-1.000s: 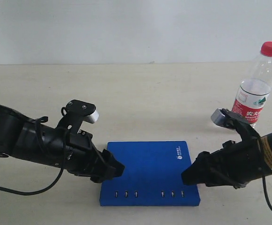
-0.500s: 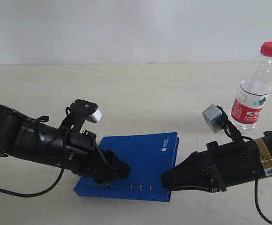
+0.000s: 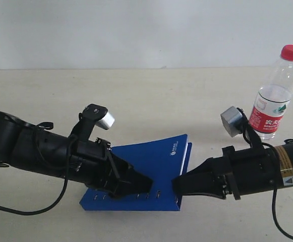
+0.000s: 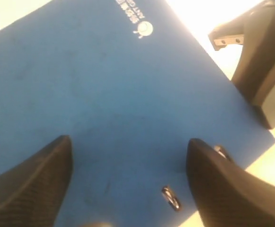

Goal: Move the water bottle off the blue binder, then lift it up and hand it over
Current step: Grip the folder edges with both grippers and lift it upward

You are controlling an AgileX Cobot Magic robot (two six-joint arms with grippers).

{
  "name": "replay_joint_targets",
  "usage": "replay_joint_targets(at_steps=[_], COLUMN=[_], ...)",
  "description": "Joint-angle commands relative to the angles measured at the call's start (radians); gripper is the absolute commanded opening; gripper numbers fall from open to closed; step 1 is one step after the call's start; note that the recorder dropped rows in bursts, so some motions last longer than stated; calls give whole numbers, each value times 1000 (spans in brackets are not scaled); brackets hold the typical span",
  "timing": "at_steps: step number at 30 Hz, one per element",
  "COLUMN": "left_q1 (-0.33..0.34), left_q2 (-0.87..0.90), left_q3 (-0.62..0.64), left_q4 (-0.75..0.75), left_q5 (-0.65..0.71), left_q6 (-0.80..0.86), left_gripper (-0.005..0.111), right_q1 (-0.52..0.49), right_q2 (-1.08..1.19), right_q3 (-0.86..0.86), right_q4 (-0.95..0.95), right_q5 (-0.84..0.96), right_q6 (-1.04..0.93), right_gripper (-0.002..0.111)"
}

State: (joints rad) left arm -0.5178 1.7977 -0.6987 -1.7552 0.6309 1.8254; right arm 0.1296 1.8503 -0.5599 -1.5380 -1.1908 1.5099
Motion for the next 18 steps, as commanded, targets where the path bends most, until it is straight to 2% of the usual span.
replay_joint_targets(at_steps=[1,4,9,18], left_q1=[-6,-6,-6,-13], left_q2=[5,5,5,3], left_q3=[0,0,0,0], left_q4=[11,11,11,61], left_q5=[42,43,-40,-41], left_q6=[0,2,156,292], left_gripper=[64,64,64,64], right_q1=[1,1,1,1], right_q2=[-6,-6,-6,-6], right_q3=[-2,-2,-2,-2], right_q4=[127,127,127,197], right_q5=[-30,-30,-30,-30], right_q6=[-36,-44,-46,-46], right_gripper=[9,0,0,0])
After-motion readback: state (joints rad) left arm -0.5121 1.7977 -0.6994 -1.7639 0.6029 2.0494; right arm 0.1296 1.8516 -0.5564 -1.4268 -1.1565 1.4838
